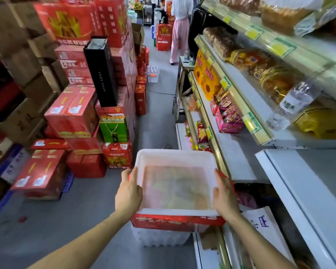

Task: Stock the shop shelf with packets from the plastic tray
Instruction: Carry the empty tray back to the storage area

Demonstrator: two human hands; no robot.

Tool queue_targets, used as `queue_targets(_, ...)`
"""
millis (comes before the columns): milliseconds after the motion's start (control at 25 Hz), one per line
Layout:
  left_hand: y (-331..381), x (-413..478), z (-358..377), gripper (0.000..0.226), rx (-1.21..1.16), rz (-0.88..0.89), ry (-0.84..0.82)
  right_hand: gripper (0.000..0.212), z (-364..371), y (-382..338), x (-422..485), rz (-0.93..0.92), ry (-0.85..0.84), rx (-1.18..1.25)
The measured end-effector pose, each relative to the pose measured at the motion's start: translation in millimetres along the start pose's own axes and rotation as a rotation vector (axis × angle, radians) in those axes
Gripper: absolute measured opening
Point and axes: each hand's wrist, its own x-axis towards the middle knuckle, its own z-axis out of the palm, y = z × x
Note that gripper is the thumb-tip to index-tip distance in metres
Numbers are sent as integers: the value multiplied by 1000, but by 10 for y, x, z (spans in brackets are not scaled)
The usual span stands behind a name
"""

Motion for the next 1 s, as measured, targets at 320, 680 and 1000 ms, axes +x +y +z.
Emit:
queue_targets(320,467,100,-961,67,-137,-52,132,61,-861,-807,248,-88,82,48)
queue_targets(680,973,-195,-2117,53,15,39,348,56,-2023,-1870,343,-326,227,-163)
queue_targets(1000,740,-544,-2619,61,21,-94,443,51,-1732,-2279,142,-389,151,-9)
